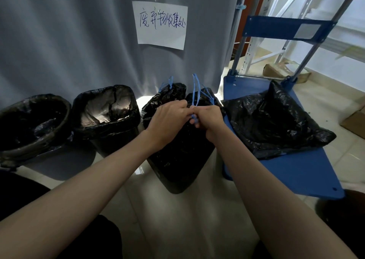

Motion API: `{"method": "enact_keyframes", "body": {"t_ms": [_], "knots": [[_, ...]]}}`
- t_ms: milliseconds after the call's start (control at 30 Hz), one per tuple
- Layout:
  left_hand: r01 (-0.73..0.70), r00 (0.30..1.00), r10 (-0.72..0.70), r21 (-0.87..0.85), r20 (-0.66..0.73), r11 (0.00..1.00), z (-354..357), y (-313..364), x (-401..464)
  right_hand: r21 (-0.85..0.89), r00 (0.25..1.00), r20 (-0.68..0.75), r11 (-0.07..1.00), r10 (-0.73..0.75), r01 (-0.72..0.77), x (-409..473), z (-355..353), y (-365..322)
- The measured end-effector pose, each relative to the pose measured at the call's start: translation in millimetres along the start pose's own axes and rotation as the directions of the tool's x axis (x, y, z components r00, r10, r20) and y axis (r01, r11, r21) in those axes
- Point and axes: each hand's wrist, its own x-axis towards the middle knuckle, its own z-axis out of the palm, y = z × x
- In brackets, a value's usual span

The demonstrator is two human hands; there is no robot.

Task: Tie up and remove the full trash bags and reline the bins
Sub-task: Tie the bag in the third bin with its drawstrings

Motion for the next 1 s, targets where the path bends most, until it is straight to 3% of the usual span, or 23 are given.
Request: {"method": "enact_keyframes", "body": {"t_ms": [167,367,533,633,767,1000], "knots": [[0.114,0.993,-0.112,-0.227,0.022,0.967,5.3,-2.5,3.5,0.096,0.998,0.033,0.993,0.058,-0.061,-1.6,-3.9,-3.6],[0.241,0.969,-0.239,-0.459,0.063,0.855,11.6,-12.3,2.7,0.133,0.997,0.057,0.989,0.055,-0.062,-2.8,-8.3,-0.8],[0.267,0.963,-0.239,-0.53,0.122,0.804,11.1,-11.8,1.7,0.007,0.994,0.107,1.0,-0.019,0.019,-7.3,-12.0,0.1],[0.326,0.945,-0.228,-0.586,0.236,0.742,6.7,-12.7,3.3,-0.019,0.984,0.164,0.997,-0.074,0.078,-8.5,-15.3,1.0],[0.452,0.86,-0.163,-0.572,0.484,0.685,-1.4,-19.9,9.2,-0.062,0.978,0.134,0.983,-0.161,0.171,-8.7,-17.3,-2.0],[0.742,0.654,-0.222,-0.555,0.723,0.378,-1.1,-26.1,3.9,-0.304,0.87,0.201,0.816,-0.45,0.492,-9.6,-19.8,-3.0]]}}
